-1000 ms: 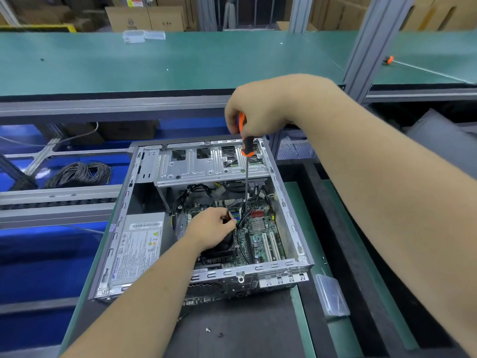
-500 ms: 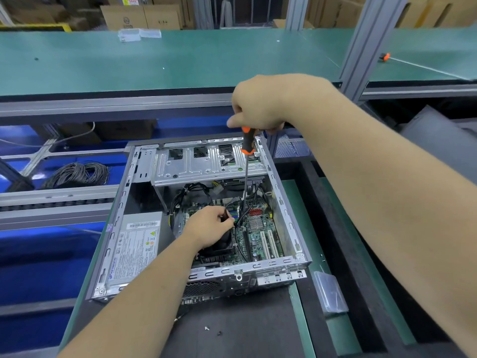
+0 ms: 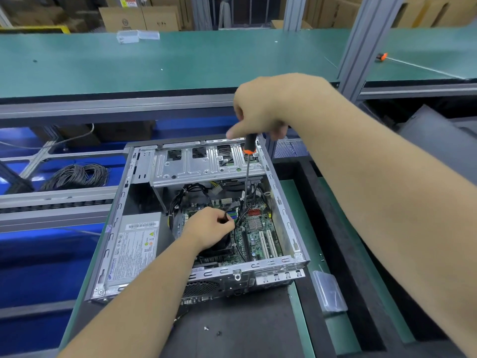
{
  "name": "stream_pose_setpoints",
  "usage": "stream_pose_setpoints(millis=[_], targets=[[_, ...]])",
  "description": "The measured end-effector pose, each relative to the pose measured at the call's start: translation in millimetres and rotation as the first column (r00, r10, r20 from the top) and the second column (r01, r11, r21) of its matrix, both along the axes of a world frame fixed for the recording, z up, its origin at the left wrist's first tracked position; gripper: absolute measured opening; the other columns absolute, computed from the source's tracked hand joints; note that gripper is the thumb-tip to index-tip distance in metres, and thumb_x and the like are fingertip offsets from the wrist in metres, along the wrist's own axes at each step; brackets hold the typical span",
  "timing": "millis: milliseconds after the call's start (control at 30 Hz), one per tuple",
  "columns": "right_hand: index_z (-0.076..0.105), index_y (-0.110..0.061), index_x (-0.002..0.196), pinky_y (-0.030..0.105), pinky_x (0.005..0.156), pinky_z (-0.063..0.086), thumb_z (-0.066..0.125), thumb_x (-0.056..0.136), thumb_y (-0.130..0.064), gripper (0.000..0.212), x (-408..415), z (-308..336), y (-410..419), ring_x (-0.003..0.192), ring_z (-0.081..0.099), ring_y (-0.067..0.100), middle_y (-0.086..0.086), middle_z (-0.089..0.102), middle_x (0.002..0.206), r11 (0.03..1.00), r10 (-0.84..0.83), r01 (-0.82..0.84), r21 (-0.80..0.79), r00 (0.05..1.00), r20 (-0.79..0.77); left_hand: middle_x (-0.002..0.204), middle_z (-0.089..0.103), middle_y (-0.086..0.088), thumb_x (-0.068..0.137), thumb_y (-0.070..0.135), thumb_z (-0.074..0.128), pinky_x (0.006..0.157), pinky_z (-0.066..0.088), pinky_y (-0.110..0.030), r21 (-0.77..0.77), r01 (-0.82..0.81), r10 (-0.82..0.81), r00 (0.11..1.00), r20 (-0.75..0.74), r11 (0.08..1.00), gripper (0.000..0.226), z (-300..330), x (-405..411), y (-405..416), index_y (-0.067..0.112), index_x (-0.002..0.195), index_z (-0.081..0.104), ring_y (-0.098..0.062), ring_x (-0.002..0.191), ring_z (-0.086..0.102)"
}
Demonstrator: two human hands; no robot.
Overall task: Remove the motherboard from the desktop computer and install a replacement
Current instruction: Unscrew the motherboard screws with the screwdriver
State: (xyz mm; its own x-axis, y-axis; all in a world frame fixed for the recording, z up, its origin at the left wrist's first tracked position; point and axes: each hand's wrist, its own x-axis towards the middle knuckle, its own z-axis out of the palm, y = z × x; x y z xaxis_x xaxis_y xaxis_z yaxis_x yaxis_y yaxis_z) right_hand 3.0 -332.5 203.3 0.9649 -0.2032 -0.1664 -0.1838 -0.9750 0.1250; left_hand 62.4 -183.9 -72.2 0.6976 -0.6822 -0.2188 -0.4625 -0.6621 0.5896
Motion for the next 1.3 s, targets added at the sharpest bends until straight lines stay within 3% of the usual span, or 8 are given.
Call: stream_pose_setpoints(millis=[200,367,500,633,733,833,1033,1300], targets=[[0.064,-0.024,0.100,0.043,0.076,0.059,0.066,0.088,-0.022,0.012,0,0,-1,0.073,0.070,0.025,0.001,0.070,0.092,0.987,0.103,-0.097,0.130,0.994,-0.039,0.062,0.048,0.000,0.097,0.041,0.043,0.056,0.039,-0.028,0.414,0.196,-0.297,0.934,0.196,0.889,0.039,17,-23,-19,0.017,0.066,0.043,-0.020,0.055,0.044],[0.061,-0.008,0.086,0.033,0.057,0.057,0.051,0.099,-0.044,0.040,8,-10,2,0.042,0.064,0.021,0.003,0.062,0.049,0.994,-0.002,-0.007,0.110,0.997,0.081,0.073,0.055,-0.001,0.101,0.044,0.038,0.068,0.043,-0.035,0.614,0.277,-0.451,0.880,0.146,0.739,0.042,33,-50,-47,0.017,0.072,0.053,-0.022,0.070,0.055],[0.066,-0.020,0.093,0.026,0.055,0.048,0.051,0.089,-0.016,0.016,5,-7,4,0.064,0.069,0.024,0.000,0.072,0.079,0.979,0.079,-0.083,0.185,0.996,0.030,0.088,0.066,-0.007,0.098,0.042,0.045,0.075,0.047,-0.037,0.578,0.348,-0.424,0.906,-0.005,0.738,0.039,32,-64,-57,0.010,0.086,0.063,-0.026,0.084,0.063],[0.063,-0.020,0.089,0.029,0.057,0.050,0.059,0.091,-0.035,0.017,6,-7,4,0.063,0.068,0.022,0.001,0.071,0.078,0.983,0.068,-0.071,0.171,0.997,0.024,0.070,0.049,-0.003,0.092,0.022,0.049,0.067,0.040,-0.033,0.479,0.363,-0.372,0.925,-0.079,0.799,0.022,25,-68,-57,0.012,0.072,0.048,-0.025,0.067,0.049],[0.057,-0.013,0.074,0.028,0.051,0.041,0.053,0.098,-0.048,0.043,7,-11,1,0.050,0.055,0.018,0.004,0.059,0.062,0.998,-0.009,0.004,0.068,0.996,0.086,0.106,0.062,-0.015,0.094,0.012,0.044,0.074,0.048,-0.037,0.231,0.389,-0.333,0.910,-0.247,0.892,0.033,24,-71,-56,0.003,0.124,0.057,-0.032,0.092,0.063],[0.064,-0.019,0.091,0.038,0.070,0.055,0.059,0.091,-0.024,0.007,7,-7,2,0.076,0.064,0.025,0.003,0.067,0.087,0.989,0.105,-0.110,0.095,0.993,0.051,0.142,0.055,-0.010,0.096,0.007,0.036,0.080,0.053,-0.035,0.084,0.367,-0.325,0.893,-0.312,0.927,0.057,24,-74,-57,0.014,0.153,0.036,-0.022,0.088,0.062],[0.063,-0.013,0.099,0.030,0.056,0.050,0.056,0.094,-0.047,0.035,5,-12,0,0.062,0.066,0.024,0.006,0.068,0.079,0.988,0.053,-0.066,0.142,0.994,0.098,0.133,0.059,-0.011,0.090,0.008,0.040,0.092,0.051,-0.043,0.407,0.310,-0.307,0.949,-0.076,0.859,0.045,18,-65,-58,0.012,0.134,0.051,-0.032,0.115,0.058],[0.065,-0.015,0.103,0.034,0.067,0.052,0.053,0.090,-0.015,0.018,2,-13,-6,0.082,0.062,0.022,0.001,0.065,0.093,0.978,0.070,-0.094,0.186,0.989,0.132,0.124,0.064,-0.007,0.097,0.007,0.045,0.077,0.043,-0.041,0.741,0.304,-0.535,0.840,0.087,0.599,0.029,14,-73,-61,0.012,0.119,0.062,-0.032,0.102,0.059]])
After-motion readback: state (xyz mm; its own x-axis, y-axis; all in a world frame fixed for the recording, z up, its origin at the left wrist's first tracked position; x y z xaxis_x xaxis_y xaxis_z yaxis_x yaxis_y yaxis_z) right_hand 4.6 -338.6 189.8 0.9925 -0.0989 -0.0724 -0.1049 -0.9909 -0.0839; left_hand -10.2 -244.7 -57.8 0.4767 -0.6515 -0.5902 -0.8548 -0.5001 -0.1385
